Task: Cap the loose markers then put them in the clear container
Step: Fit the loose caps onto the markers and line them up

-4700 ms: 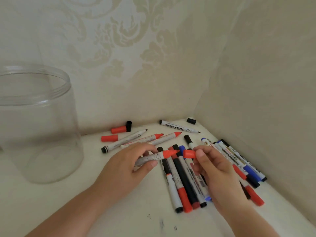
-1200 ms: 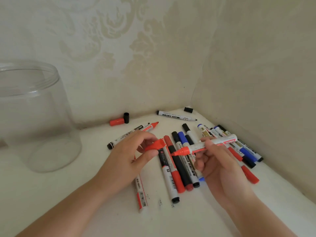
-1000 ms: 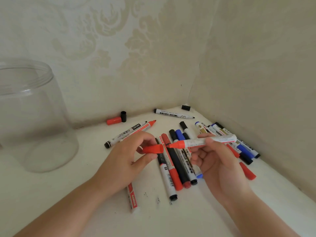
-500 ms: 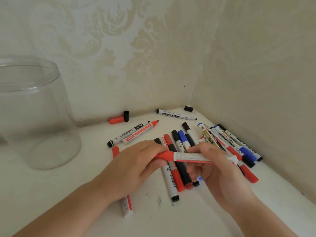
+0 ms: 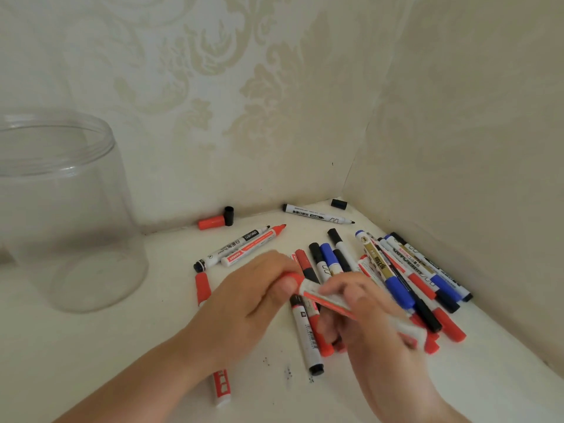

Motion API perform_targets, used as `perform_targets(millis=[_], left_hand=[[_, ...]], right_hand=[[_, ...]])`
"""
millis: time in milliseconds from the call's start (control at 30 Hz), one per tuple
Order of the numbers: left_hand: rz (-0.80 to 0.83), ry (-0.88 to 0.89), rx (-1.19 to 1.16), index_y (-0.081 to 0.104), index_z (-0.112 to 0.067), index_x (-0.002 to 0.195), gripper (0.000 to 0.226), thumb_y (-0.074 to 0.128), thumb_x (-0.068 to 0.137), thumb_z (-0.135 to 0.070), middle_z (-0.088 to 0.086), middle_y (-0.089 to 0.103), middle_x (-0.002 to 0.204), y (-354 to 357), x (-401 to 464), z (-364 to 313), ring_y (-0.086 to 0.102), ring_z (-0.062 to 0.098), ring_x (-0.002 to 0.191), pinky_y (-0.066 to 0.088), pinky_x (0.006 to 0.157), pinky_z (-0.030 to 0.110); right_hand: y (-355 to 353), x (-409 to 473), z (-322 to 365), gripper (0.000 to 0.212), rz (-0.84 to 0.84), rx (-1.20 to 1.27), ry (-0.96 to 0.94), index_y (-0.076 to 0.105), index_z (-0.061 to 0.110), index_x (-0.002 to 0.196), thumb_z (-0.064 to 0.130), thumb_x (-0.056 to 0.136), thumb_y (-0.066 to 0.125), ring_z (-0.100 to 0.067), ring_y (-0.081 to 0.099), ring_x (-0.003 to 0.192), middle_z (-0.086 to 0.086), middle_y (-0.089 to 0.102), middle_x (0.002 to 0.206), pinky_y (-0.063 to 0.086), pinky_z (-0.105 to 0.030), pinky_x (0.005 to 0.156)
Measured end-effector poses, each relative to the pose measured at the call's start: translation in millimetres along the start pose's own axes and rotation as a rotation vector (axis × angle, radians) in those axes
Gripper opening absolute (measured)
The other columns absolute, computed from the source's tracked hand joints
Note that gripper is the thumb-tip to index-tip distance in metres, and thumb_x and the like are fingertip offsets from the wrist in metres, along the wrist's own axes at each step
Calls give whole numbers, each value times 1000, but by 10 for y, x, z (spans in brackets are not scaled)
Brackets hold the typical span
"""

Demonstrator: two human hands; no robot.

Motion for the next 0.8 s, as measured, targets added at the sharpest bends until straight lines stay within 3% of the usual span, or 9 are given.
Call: perform_targets(millis=[133, 200, 267, 367, 500, 600, 667, 734, 800], left_hand=[[-82, -53, 134, 53, -31, 97, 25, 30, 94, -40, -22, 48, 101, -122, -1, 180, 47, 3, 104, 32, 89, 11], [-103, -110, 252, 53, -32, 98, 23, 33, 90, -38, -23, 44, 104, -160, -26, 318, 40, -4, 107, 28, 91, 8], [-117, -182, 286, 54, -33, 94, 25, 31, 86, -36, -26, 45, 97, -203, -42, 446, 40, -6, 101, 29, 87, 6], [-113, -232, 325, 57, -33, 86, 24, 34, 81, -27, -25, 51, 86, -226, -47, 567, 43, -1, 89, 37, 77, 15], [-212, -304, 414, 60, -33, 76, 31, 42, 70, -9, -22, 54, 84, -368, -80, 697, 40, 2, 83, 27, 73, 17], [-322, -463, 407, 61, -33, 86, 35, 46, 78, -3, -20, 49, 98, -540, -151, 873, 34, 7, 92, 20, 74, 26], [-365, -576, 372, 58, -31, 99, 35, 50, 80, -2, -15, 46, 110, -612, -214, 1012, 32, 11, 102, 16, 79, 25], [-374, -643, 319, 54, -28, 107, 36, 50, 82, -3, -10, 45, 119, -629, -243, 1094, 32, 15, 111, 17, 82, 25], [-363, -656, 289, 53, -26, 110, 39, 47, 82, -1, -8, 45, 122, -612, -239, 1127, 32, 16, 113, 18, 81, 25]], right_hand=[[143, -27, 50, 18, 49, -592, -242, 52, 43, 90, 44, 73, 58, -3, 57, 72, 8, 60, 90, 49, -16, 60], [293, -62, 10, 24, 126, -1058, -484, 51, 44, 99, 39, 76, 57, 1, 52, 89, 19, 55, 97, 47, -12, 73], [396, -71, -174, 39, 223, -1305, -545, 52, 41, 108, 34, 71, 62, -1, 47, 97, 17, 57, 99, 42, -16, 82], [414, -9, -294, 56, 266, -1424, -438, 51, 41, 116, 39, 60, 59, -8, 58, 100, 11, 65, 101, 45, -22, 82], [330, 64, -362, 55, 305, -1562, -319, 59, 41, 112, 41, 57, 58, -15, 66, 98, 6, 70, 104, 53, -36, 77], [254, 97, -262, 74, 274, -1545, -307, 53, 43, 115, 42, 46, 79, -12, 65, 99, 9, 67, 107, 54, -34, 76], [202, 153, -142, 86, 227, -1475, -299, 56, 41, 112, 23, 35, 90, -11, 65, 96, 10, 66, 105, 53, -32, 76], [225, 236, 29, 73, 197, -1443, -308, 65, 39, 101, 12, 38, 90, -11, 67, 91, 10, 68, 99, 53, -30, 74], [382, 346, 133, 51, 248, -1444, -313, 64, 38, 103, 18, 60, 83, -11, 63, 98, 11, 65, 105, 52, -30, 84]])
Point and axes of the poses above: each hand's wrist, its own x-axis towards the middle knuckle, its own y-axis out of the palm, z = x × y, the point moved 10 cm from there along x, towards the middle knuckle
